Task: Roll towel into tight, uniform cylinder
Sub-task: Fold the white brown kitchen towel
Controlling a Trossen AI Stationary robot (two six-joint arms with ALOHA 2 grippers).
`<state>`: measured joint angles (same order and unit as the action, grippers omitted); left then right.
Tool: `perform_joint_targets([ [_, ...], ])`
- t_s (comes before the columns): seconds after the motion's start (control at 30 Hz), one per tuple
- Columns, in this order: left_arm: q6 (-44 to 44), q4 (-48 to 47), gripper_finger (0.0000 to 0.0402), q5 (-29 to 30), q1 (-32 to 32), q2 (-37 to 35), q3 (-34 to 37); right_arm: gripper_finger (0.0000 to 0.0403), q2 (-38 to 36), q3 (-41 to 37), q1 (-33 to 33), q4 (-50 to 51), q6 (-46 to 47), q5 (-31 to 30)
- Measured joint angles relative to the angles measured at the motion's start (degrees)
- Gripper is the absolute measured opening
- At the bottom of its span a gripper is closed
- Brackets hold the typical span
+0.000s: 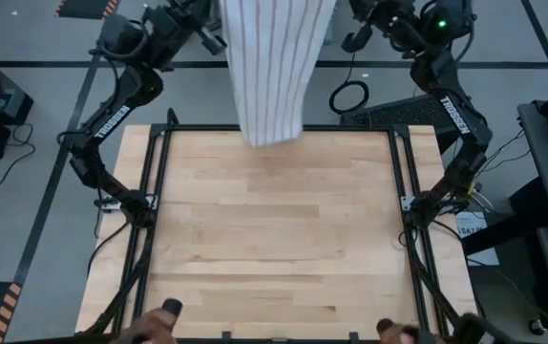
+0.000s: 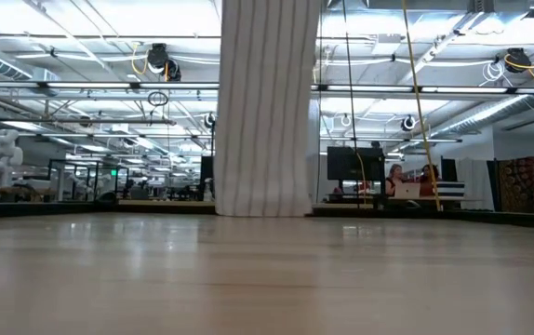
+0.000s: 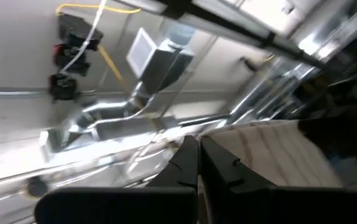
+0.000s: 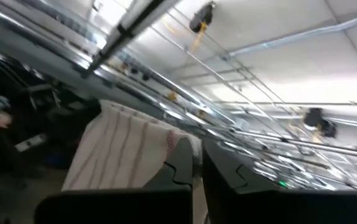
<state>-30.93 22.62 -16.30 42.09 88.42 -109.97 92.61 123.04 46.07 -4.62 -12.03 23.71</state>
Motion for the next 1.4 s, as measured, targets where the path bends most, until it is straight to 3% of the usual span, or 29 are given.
perform_joint_targets([
  [0.13, 6.9, -2.2, 0.0004, -7.6, 0.1, -0.4, -1.8, 0.0004, -0.3, 1.2, 0.1, 0.0, 6.2, 8.8],
  [0.3, 12.4, -7.6, 0.0004, -9.2, 0.1, -1.3, -2.1, 0.0004, -0.6, 1.4, -0.3, 0.0, 17.3, 15.2],
  [0.57, 12.6, -9.4, 0.0004, -10.4, 0.2, -1.7, -2.1, 0.0004, -0.8, 1.4, 1.2, 0.1, 18.0, 14.7],
  [0.87, 8.0, -7.6, 0.0004, -7.0, 3.0, 0.2, -2.1, 0.0004, 2.2, 1.4, 4.2, -1.1, 8.6, 9.1],
  [1.07, 8.0, 4.0, 0.0004, -6.2, 5.8, 5.0, -2.1, 0.0004, 6.9, 1.4, 6.4, -10.4, 3.0, 9.1],
  [1.23, 8.0, 15.8, 0.0004, -4.2, 7.6, 9.8, -2.9, 0.0004, 11.2, 2.4, 8.3, -23.4, 4.3, 8.4],
  [1.4, 7.9, 16.6, 0.0004, -4.3, 8.3, 14.4, -9.6, 0.0004, 14.8, 8.4, 9.3, -26.9, 6.6, 8.5],
])
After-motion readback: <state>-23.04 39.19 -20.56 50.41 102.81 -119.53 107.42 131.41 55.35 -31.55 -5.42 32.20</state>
